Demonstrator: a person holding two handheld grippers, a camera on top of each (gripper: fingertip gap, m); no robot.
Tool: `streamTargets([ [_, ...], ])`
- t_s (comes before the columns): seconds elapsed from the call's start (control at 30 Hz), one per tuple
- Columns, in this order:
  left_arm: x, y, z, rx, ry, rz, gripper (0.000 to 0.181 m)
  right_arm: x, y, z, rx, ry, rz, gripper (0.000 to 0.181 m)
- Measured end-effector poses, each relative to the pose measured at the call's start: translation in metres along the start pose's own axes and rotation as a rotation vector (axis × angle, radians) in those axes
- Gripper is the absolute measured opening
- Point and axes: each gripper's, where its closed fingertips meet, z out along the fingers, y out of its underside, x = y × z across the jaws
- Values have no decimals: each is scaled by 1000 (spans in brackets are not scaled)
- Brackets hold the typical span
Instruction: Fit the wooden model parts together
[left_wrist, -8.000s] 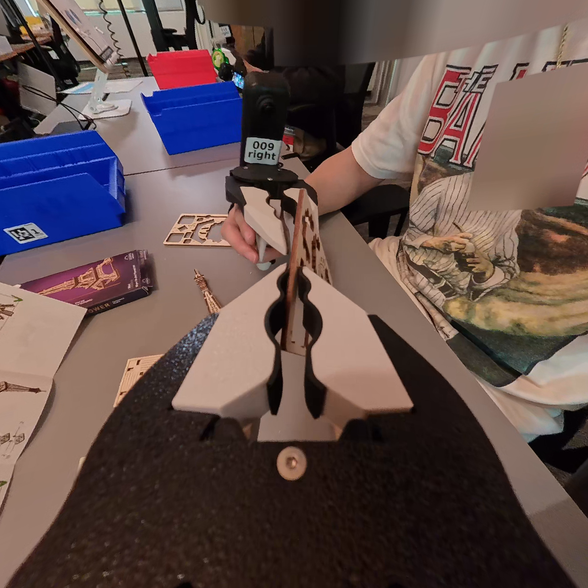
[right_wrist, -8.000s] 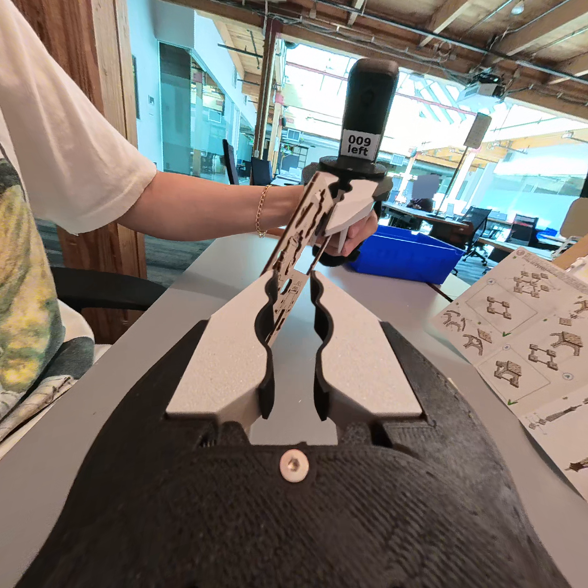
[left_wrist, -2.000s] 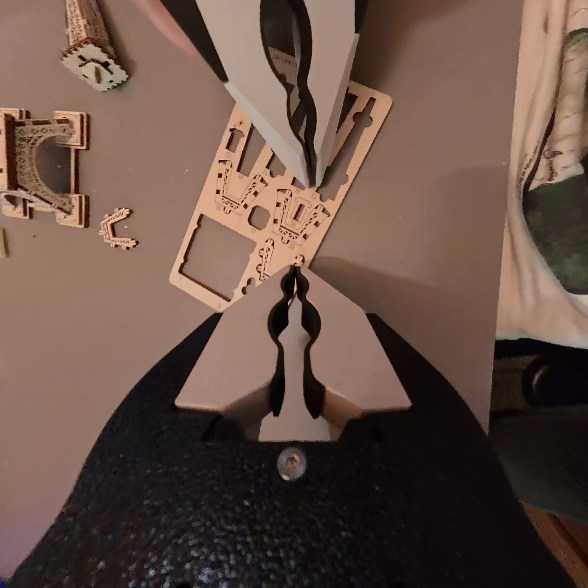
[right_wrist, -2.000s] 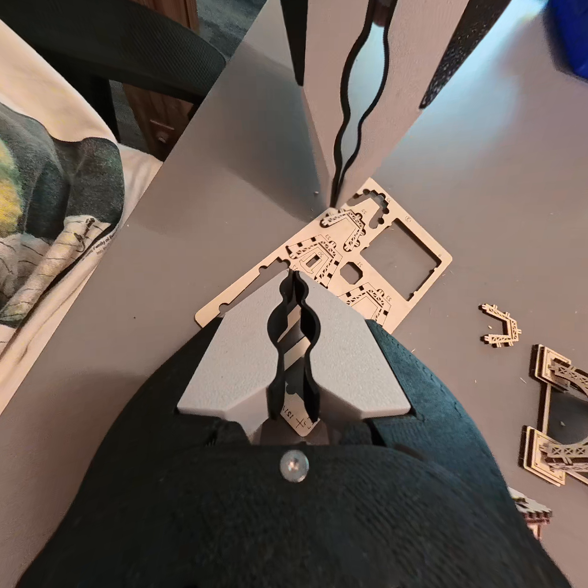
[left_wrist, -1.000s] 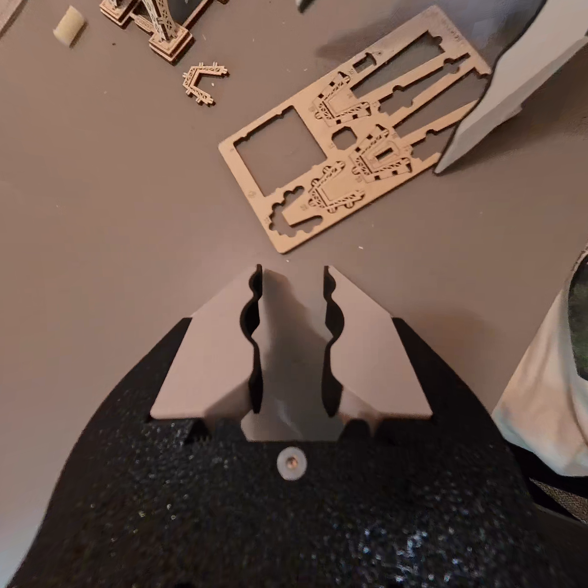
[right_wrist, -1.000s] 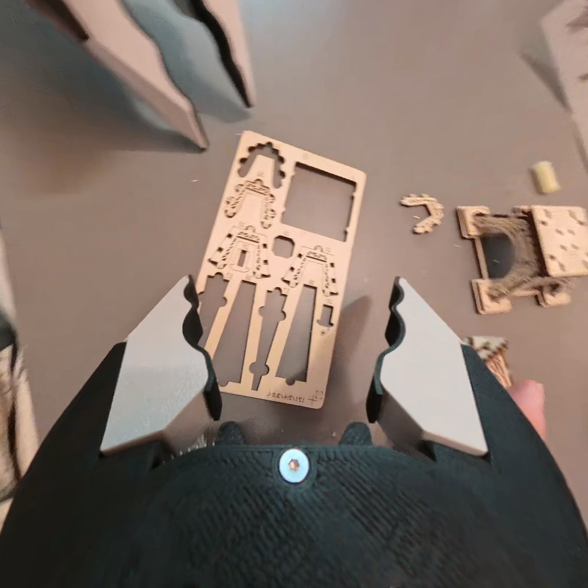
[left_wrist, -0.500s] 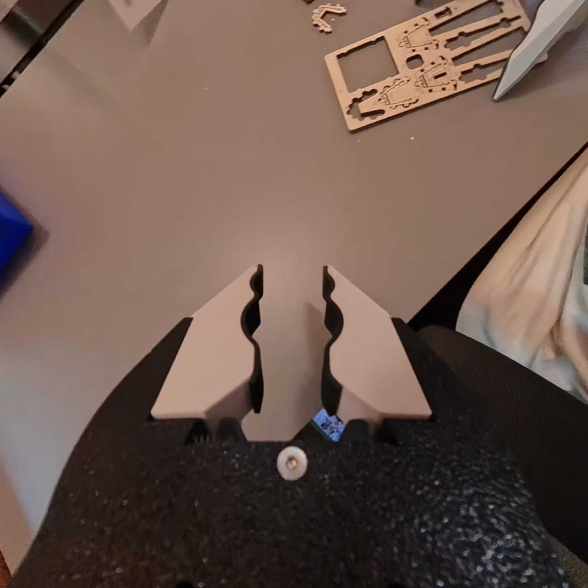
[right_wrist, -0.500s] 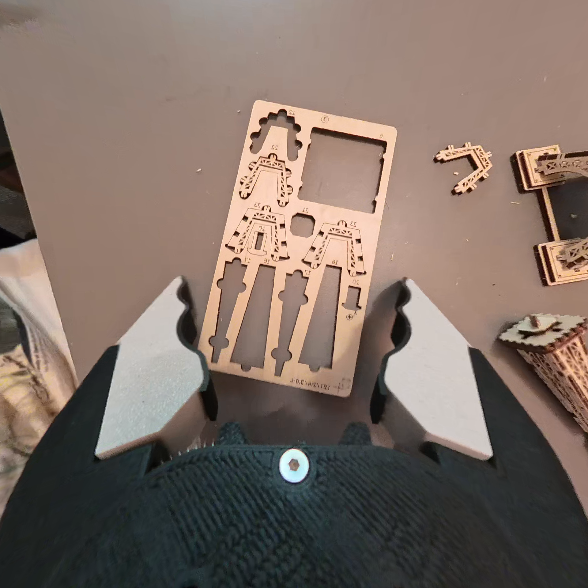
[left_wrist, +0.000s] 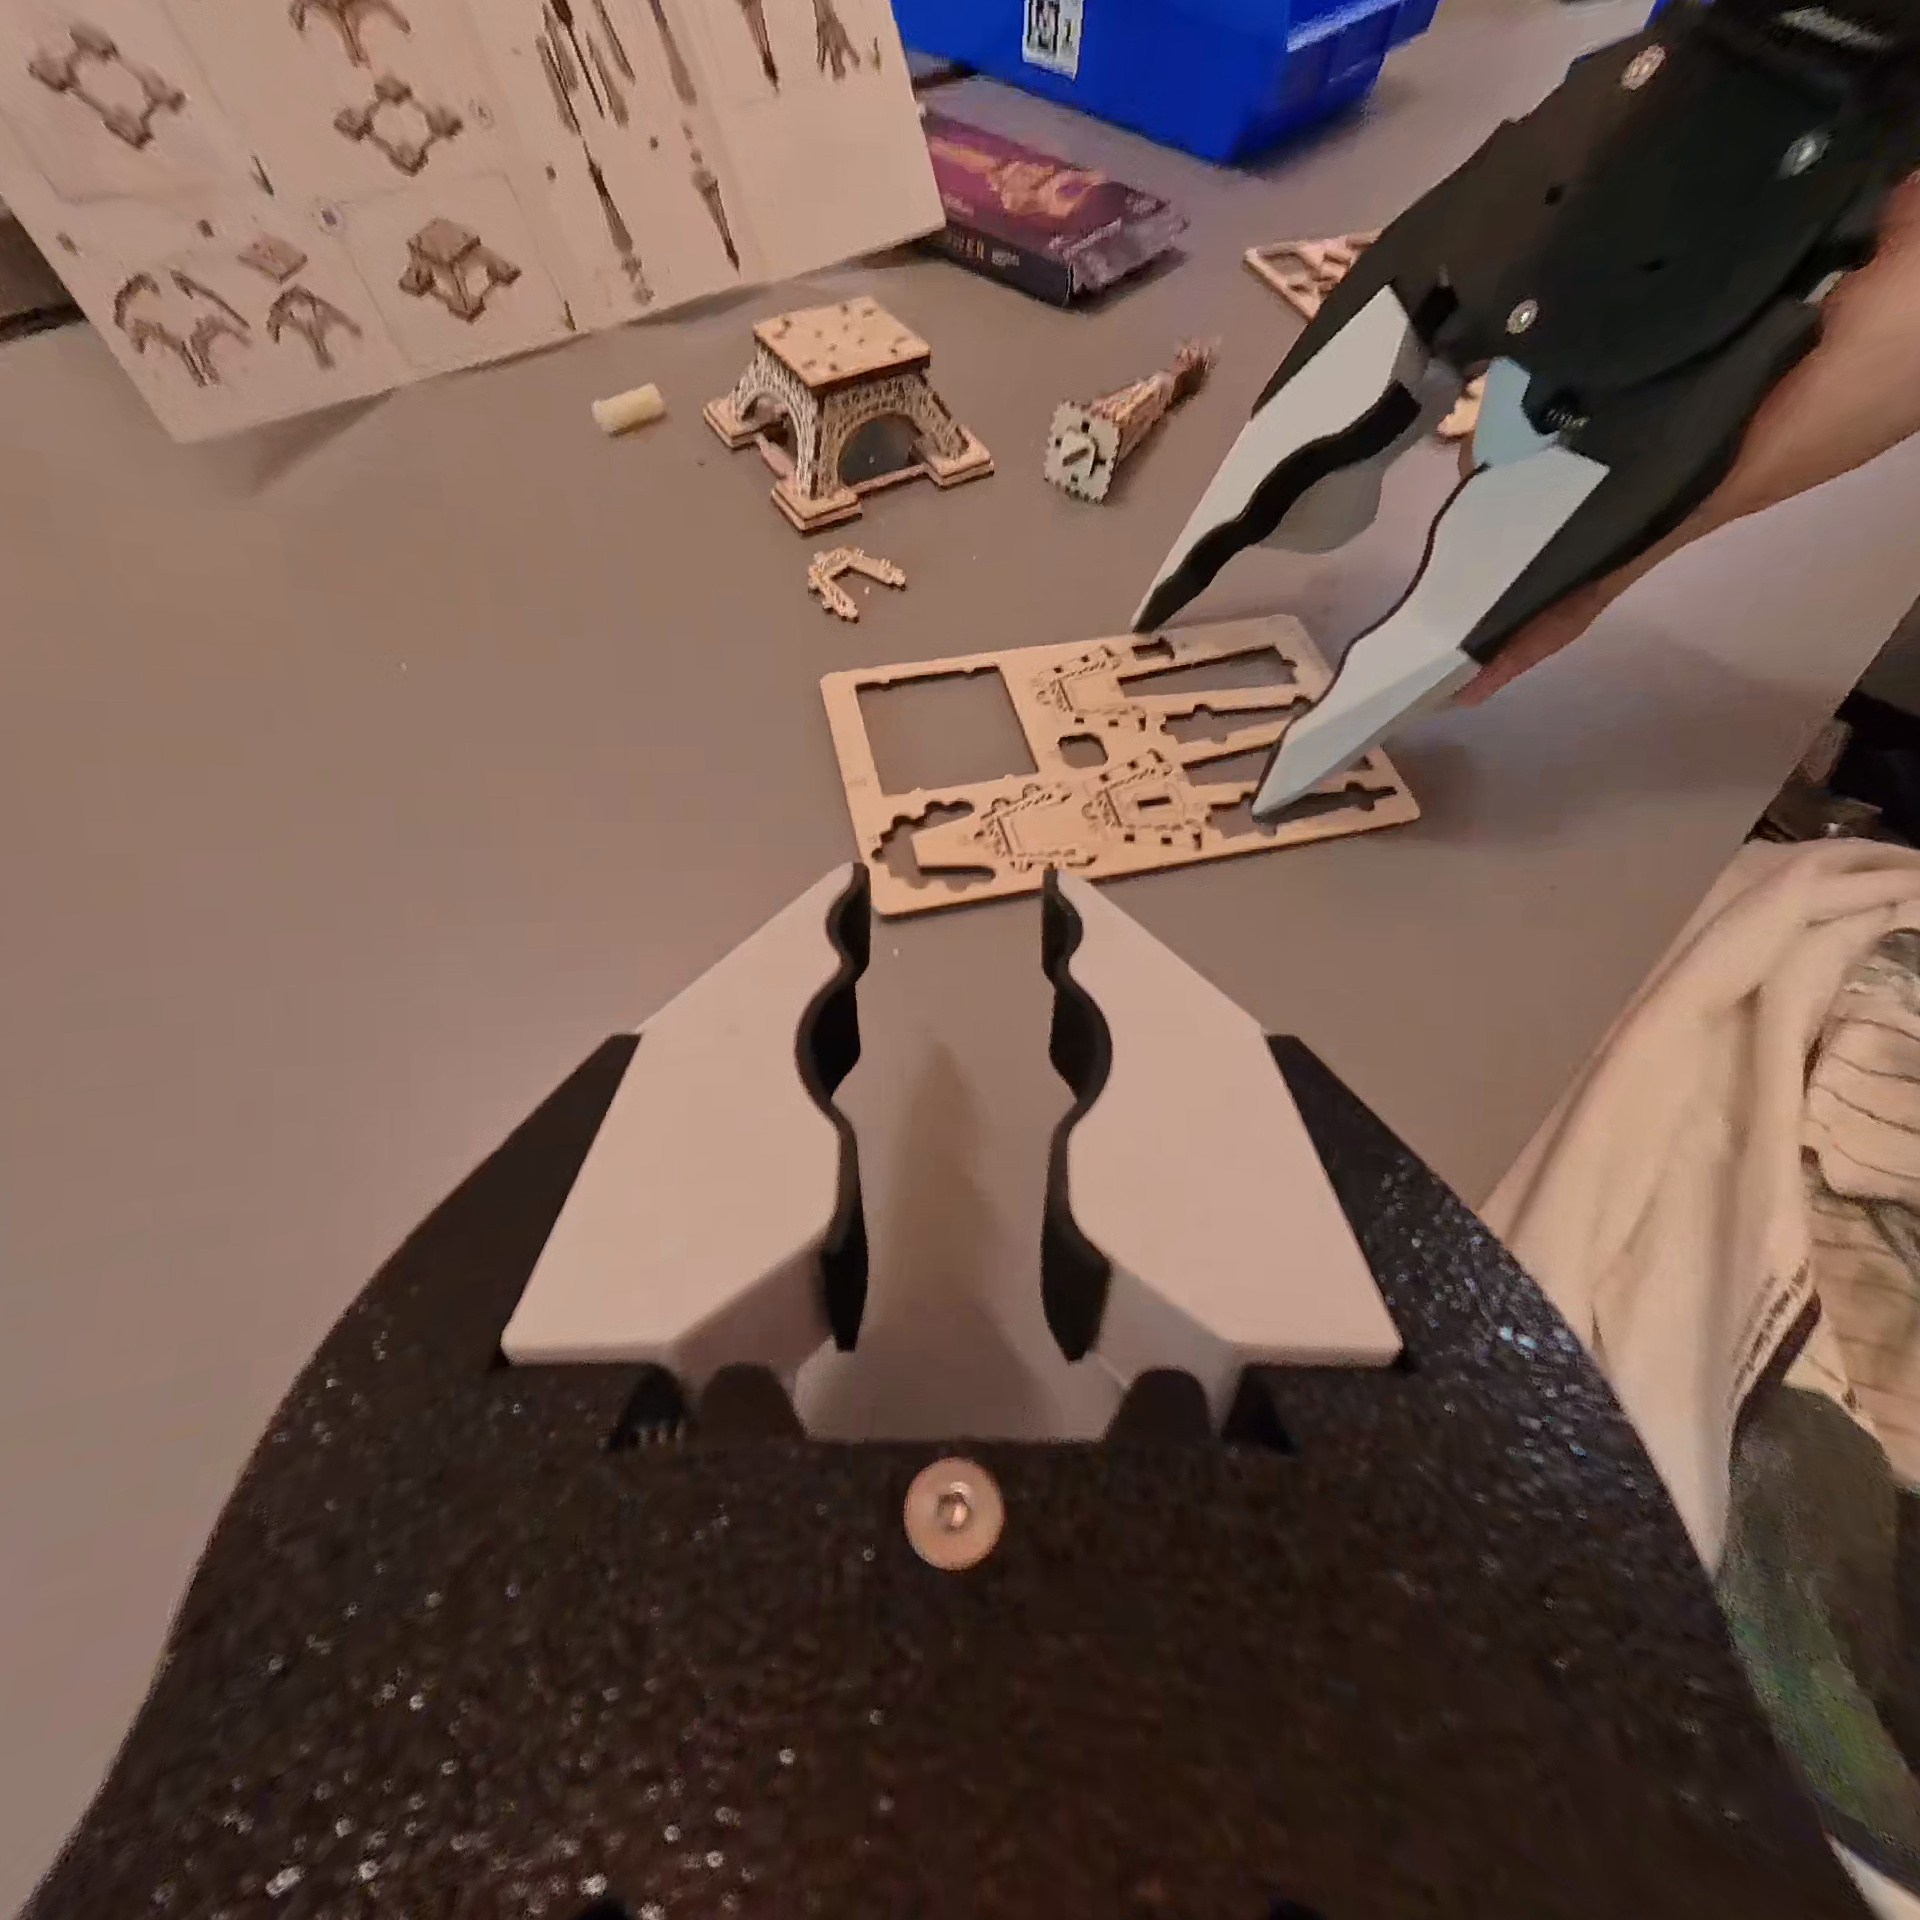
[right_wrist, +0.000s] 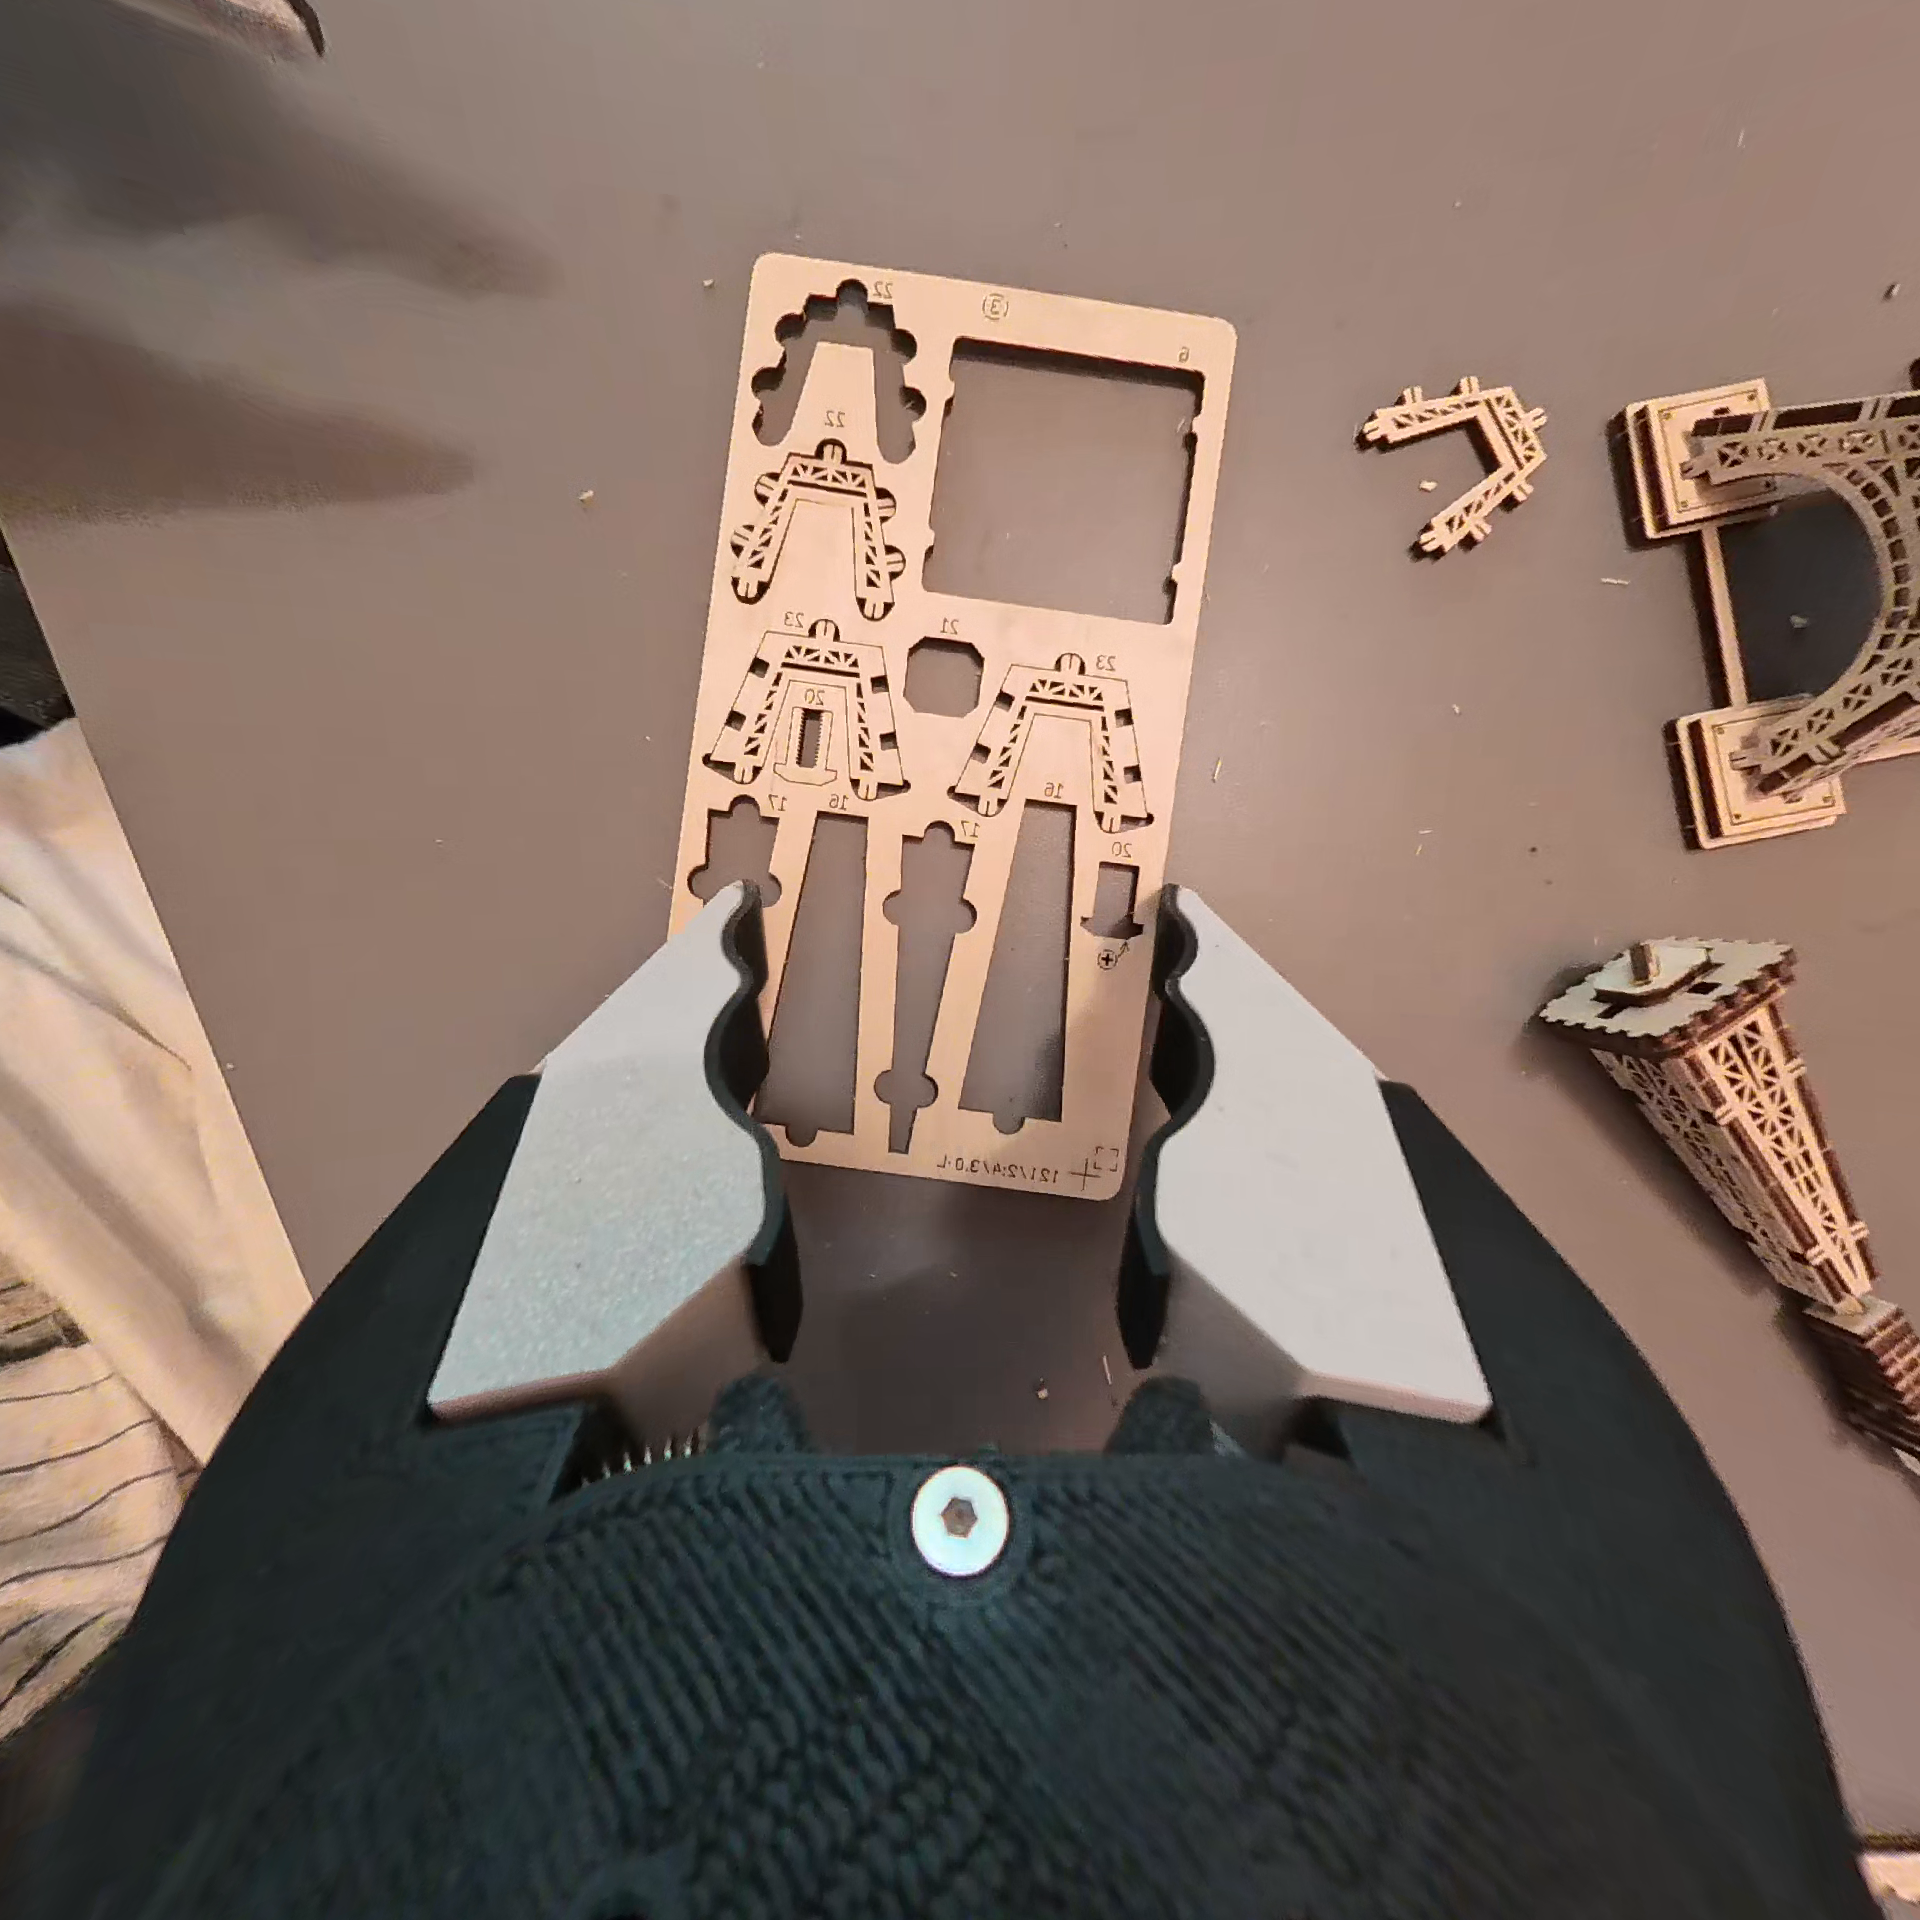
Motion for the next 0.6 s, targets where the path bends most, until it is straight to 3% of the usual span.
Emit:
streamTargets([
  [0.33,2,-7,0,135,-40,42,33,0,-5,-3,56,33,-26,73],
  [0.5,6,-14,-7,208,-88,265,43,-14,-16,-17,153,-86,32,73],
  [0.6,14,-23,-18,290,-71,399,64,-19,-18,-26,205,-162,79,73],
])
